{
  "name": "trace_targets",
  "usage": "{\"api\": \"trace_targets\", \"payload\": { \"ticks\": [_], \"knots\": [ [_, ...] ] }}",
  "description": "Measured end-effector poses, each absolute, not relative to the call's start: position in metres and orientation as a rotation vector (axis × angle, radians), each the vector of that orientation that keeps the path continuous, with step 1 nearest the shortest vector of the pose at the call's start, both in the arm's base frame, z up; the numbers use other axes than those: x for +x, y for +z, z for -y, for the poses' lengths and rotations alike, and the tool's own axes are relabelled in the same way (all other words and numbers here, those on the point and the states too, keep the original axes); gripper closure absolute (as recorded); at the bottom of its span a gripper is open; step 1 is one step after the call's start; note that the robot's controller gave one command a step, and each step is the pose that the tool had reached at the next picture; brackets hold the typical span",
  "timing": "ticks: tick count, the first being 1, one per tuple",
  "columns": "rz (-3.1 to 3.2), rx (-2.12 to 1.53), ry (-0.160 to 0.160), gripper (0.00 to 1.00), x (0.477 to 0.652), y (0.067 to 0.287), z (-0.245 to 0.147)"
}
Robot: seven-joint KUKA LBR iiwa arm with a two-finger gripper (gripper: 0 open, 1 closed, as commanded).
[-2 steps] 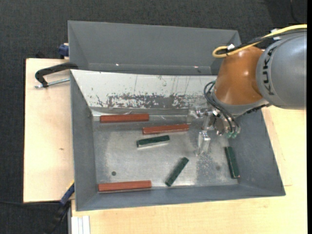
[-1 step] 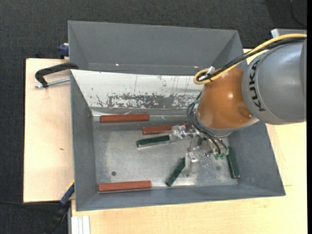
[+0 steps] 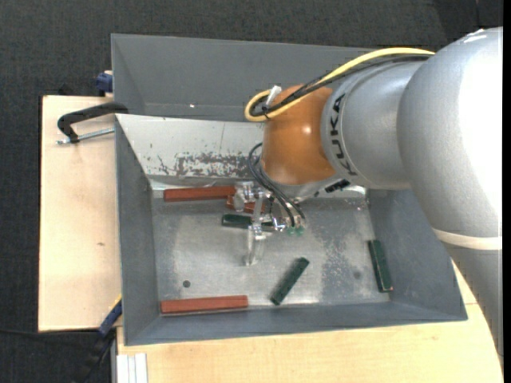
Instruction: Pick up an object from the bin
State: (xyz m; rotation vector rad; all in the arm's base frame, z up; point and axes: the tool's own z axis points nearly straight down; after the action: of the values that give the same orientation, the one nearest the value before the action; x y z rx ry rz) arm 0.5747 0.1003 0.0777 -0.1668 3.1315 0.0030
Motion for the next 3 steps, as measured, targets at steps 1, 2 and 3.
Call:
{"api": "trace_targets", "payload": {
  "ticks": [1,2,3],
  "knots": [
    [-3.127,-0.301,0.000,1.00,0.5051,0.0705,-0.0113],
    [-3.126,-0.302,0.001,1.00,0.5053,0.0705,-0.0122],
    [-3.126,-0.303,0.001,1.00,0.5049,0.0726,-0.0124]
  ]
}}
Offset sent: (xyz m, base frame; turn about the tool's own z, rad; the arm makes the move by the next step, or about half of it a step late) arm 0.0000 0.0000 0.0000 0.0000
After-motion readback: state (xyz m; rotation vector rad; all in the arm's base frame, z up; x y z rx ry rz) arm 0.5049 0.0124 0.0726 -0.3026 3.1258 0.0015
